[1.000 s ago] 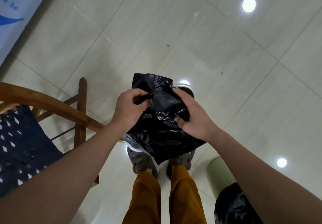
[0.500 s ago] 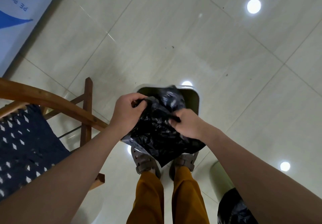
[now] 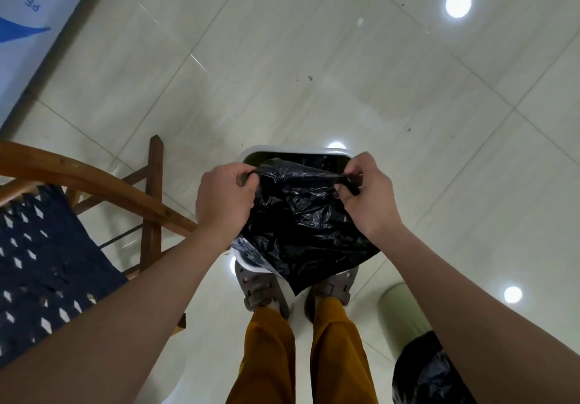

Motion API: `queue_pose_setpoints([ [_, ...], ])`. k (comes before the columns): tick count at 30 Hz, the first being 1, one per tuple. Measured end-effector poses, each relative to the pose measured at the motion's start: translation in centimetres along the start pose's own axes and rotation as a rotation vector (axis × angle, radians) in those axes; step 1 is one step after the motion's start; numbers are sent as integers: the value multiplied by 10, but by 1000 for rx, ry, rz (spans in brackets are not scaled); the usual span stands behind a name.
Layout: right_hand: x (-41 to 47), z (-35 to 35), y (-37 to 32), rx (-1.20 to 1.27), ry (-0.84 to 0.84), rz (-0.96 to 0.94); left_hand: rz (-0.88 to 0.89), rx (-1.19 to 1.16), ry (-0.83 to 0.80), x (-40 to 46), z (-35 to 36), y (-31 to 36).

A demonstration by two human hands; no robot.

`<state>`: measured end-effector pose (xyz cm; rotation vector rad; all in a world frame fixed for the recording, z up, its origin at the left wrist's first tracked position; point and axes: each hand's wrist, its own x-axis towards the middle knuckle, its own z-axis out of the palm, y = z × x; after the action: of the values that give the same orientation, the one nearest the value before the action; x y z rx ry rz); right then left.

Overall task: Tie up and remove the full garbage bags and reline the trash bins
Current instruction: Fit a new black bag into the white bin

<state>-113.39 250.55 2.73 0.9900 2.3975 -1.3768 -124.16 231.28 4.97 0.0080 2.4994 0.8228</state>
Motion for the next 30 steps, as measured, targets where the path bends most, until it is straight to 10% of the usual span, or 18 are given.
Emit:
queue_pose_setpoints([
  [9,-3,-13,-3,-256,-49,-343,-188,-129,74,20,5,12],
  [30,29,-5,28,-300,-130,96,41,60,-106,23,34,-10],
])
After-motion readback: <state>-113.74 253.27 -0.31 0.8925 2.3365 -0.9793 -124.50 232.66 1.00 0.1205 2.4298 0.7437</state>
